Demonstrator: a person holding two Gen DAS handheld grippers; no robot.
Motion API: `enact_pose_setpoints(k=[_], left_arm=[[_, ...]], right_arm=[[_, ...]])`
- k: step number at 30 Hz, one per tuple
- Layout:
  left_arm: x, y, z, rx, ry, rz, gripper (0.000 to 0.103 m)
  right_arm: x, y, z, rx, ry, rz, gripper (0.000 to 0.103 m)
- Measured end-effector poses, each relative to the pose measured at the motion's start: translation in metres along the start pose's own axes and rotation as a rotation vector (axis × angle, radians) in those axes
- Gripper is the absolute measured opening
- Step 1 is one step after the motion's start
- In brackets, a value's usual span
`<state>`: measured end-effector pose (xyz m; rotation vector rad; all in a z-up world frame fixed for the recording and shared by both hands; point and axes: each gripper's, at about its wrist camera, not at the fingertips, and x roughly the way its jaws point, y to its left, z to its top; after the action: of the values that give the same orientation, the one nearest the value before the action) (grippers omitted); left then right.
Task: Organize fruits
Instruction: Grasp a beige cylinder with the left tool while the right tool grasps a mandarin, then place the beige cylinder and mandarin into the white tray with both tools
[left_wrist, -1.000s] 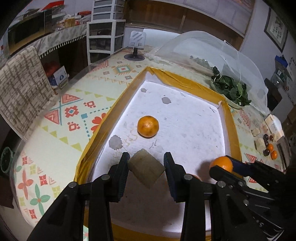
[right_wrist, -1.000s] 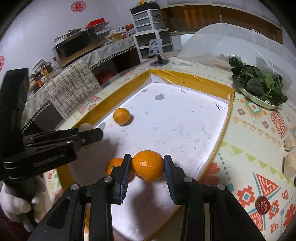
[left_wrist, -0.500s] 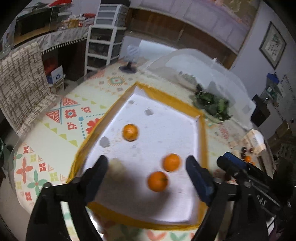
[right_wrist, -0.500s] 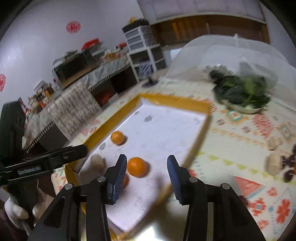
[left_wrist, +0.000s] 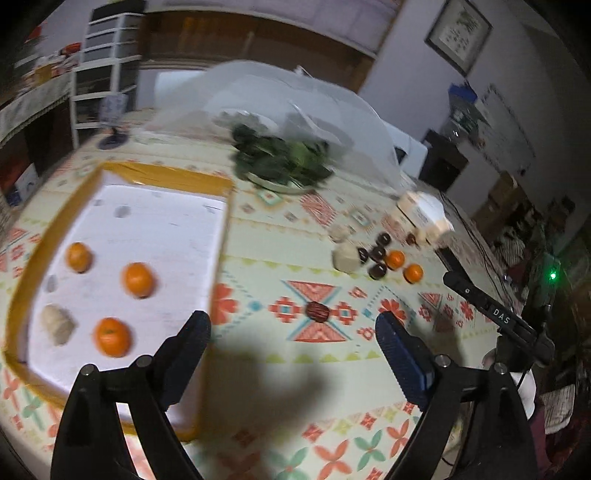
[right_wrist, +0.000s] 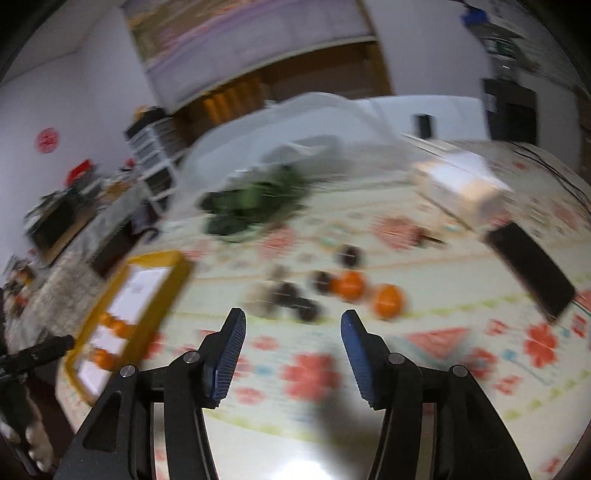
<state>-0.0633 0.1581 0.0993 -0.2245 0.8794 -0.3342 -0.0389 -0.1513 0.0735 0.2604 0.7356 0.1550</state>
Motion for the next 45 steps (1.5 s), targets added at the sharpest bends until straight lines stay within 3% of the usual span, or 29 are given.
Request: enact_pose_setpoints(k=[2,4,6,8,12,18,26,29,31,33,37,45], left_arm=[[0.013,-0.010,0.002,0.013,0.025,0.000,0.090],[0.030,-0.021,0.008,0.026,0.042,0.009,0.079],[0.049,-0.030,0.017,0.036,0.068,0.011,0.057],[0.064,-0.034,0.025,0.026,0.089,0.005,0.049],[0.098,-0.039,0.039,-0.012,0.113,-0.028,0.049],[0.156,-0.054,0.053,-0.001,0.169,-0.013,0.049],[0.198,-0.063,0.054,0.004,0.202,-0.005,0.049],[0.201,-0.067,0.055,0.028,0.187,0.009,0.049],[0.202,-0.072,0.054,0.052,0.186,0.023,0.048],[0.202,-0.076,0.052,0.070,0.186,0.021,0.035],[0.197,-0.080,0.050,0.081,0.184,0.046,0.035],[0.133,-0.065,0.047,0.030,0.107,0.001,0.035]], right_arm=[[0.004,-0.020,-0.002,0.027,0.015,-0.033,0.058],[0.013,-0.036,0.000,0.053,0.026,-0.048,0.058],[0.024,-0.047,0.003,0.064,0.040,-0.070,0.057],[0.037,-0.056,0.009,0.079,0.047,-0.087,0.055],[0.058,-0.058,0.016,0.100,0.061,-0.062,0.055],[0.084,-0.059,0.019,0.092,0.094,-0.031,0.055],[0.092,-0.061,0.016,0.088,0.109,-0.004,0.048],[0.093,-0.062,0.016,0.092,0.107,0.006,0.046],[0.094,-0.061,0.016,0.089,0.111,0.008,0.039],[0.095,-0.061,0.016,0.086,0.112,0.011,0.036],[0.095,-0.062,0.016,0.094,0.113,0.023,0.035],[0.066,-0.055,0.014,0.078,0.077,0.015,0.035]])
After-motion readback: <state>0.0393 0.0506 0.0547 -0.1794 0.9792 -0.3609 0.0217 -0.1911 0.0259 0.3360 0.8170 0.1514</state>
